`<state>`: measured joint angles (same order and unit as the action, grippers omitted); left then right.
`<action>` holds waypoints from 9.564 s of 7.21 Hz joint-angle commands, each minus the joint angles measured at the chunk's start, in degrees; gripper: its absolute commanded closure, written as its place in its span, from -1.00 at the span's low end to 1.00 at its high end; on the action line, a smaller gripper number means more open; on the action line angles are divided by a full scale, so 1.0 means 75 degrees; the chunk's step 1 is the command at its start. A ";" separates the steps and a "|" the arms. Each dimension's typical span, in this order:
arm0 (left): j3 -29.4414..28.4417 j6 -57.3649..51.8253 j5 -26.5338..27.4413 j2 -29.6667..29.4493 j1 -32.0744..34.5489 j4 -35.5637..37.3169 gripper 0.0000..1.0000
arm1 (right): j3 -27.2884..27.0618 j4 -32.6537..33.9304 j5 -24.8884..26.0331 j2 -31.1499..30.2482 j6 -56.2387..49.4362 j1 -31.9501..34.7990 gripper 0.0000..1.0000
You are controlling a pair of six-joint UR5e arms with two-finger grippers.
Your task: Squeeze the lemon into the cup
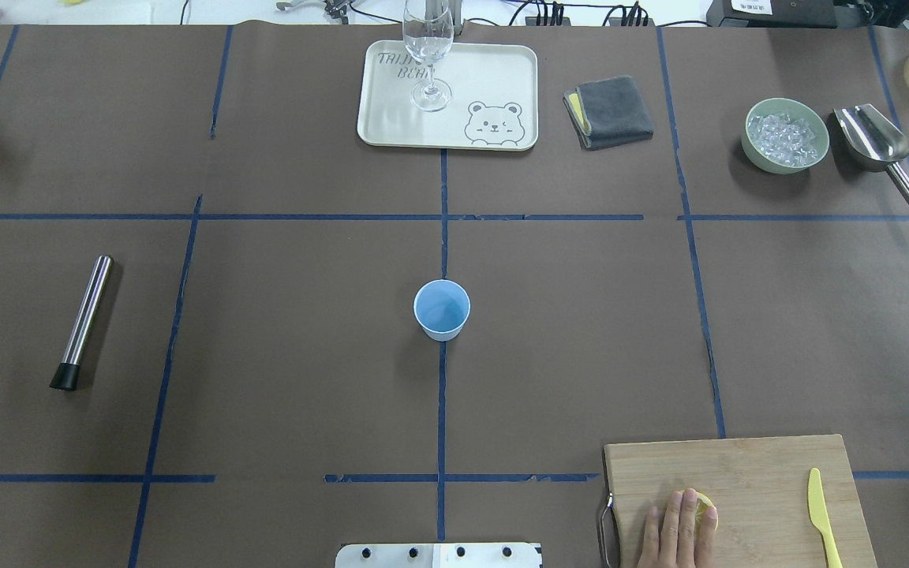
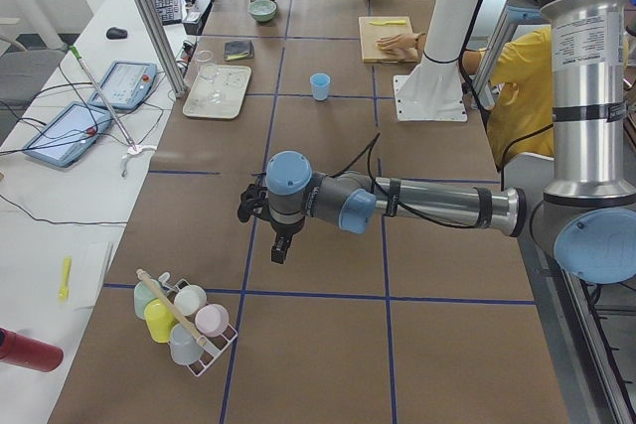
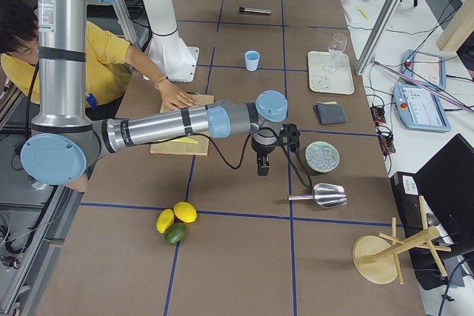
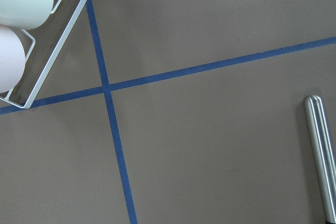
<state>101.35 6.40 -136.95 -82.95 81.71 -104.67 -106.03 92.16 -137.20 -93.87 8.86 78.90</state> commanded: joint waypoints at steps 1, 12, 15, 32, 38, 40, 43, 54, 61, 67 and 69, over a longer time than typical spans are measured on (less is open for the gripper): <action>-0.0012 0.0013 0.0072 -0.0142 -0.0007 -0.0025 -1.00 | 0.0004 0.0005 0.0000 0.0000 0.0002 -0.0008 -1.00; 0.0257 0.0072 -0.0010 -0.0167 -0.0043 -0.0095 -1.00 | -0.0007 -0.0006 0.0000 0.0000 0.0002 -0.0008 -1.00; 0.0245 0.0072 -0.0010 -0.0214 -0.0043 -0.0304 -1.00 | -0.0054 -0.0006 0.0000 0.0012 0.0002 -0.0008 -1.00; -0.0106 0.1489 0.0002 -0.0353 -0.0992 -0.1770 -1.00 | -0.2632 -0.2139 0.5282 -0.0245 0.8732 -0.8620 -1.00; -0.0095 0.1502 0.0002 -0.0366 -0.0992 -0.1771 -1.00 | -0.2574 -0.2104 0.5379 -0.0386 0.8943 -0.9347 -0.99; -0.0095 0.1502 0.0002 -0.0366 -0.1004 -0.1771 -1.00 | -0.2457 -0.2092 0.5379 -0.0480 0.8943 -0.9418 -0.84; -0.0083 0.1502 0.0002 -0.0366 -0.0992 -0.1782 -1.00 | -0.2433 -0.2104 0.5333 -0.0457 0.8943 -0.9500 -0.77; -0.0071 0.1490 0.0002 -0.0366 -0.0992 -0.1783 -1.00 | -0.2995 -0.2092 0.5297 -0.0655 0.9049 -0.9477 0.10; -0.0036 0.1490 -0.0010 -0.0366 -0.0992 -0.1771 -1.00 | -0.2985 -0.1999 0.4969 0.0850 0.9049 -0.8156 -0.02; -0.0071 0.1478 0.0002 -0.0366 -0.0992 -0.1783 -1.00 | 0.0303 -0.0416 0.4781 0.5983 1.0301 -0.7134 -0.13; -0.0036 0.1478 -0.0010 -0.0366 -0.0992 -0.1783 -1.00 | 0.1149 -0.0487 0.4793 0.6538 1.0397 -0.7075 -0.13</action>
<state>100.94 17.49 -136.99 -85.70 74.27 -118.04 -101.21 88.73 -101.33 -47.52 86.30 25.51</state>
